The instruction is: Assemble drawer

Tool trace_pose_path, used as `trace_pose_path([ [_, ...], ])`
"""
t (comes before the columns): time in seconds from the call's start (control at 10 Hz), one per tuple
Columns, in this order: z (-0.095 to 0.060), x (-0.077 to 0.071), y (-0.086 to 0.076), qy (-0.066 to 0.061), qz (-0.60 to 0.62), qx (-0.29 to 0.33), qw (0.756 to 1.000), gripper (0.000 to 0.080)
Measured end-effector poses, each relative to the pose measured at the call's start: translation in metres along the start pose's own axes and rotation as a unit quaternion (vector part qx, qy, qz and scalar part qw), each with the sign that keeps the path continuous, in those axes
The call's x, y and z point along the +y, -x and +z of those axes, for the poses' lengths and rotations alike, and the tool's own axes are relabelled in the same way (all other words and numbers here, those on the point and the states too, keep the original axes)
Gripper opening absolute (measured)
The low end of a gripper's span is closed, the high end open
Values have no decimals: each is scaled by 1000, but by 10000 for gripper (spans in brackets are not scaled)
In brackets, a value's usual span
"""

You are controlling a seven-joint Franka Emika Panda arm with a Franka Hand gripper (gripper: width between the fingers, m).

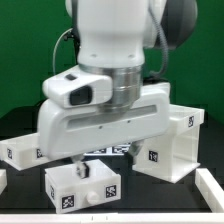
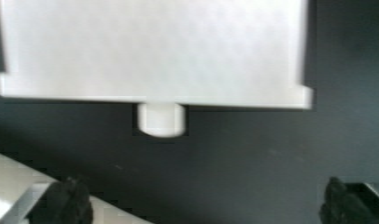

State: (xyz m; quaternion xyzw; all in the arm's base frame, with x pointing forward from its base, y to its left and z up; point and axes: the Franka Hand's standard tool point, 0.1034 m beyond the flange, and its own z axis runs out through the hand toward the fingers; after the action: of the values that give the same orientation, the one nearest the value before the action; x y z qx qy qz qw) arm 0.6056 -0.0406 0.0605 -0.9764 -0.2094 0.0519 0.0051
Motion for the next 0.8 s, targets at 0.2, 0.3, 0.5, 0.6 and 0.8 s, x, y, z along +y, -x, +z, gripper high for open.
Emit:
trace_pose_path([
  [0.2,10,5,5,-8,41,-5,999,650],
  [0.3,10,5,5,-7,40,-5,999,650],
  [0.5,13,7,5,-7,40,-4,999,650],
  [0.6,21,10,5,-8,38,-7,999,650],
  [0.8,23,13,-6,-5,36,-2,999,650],
])
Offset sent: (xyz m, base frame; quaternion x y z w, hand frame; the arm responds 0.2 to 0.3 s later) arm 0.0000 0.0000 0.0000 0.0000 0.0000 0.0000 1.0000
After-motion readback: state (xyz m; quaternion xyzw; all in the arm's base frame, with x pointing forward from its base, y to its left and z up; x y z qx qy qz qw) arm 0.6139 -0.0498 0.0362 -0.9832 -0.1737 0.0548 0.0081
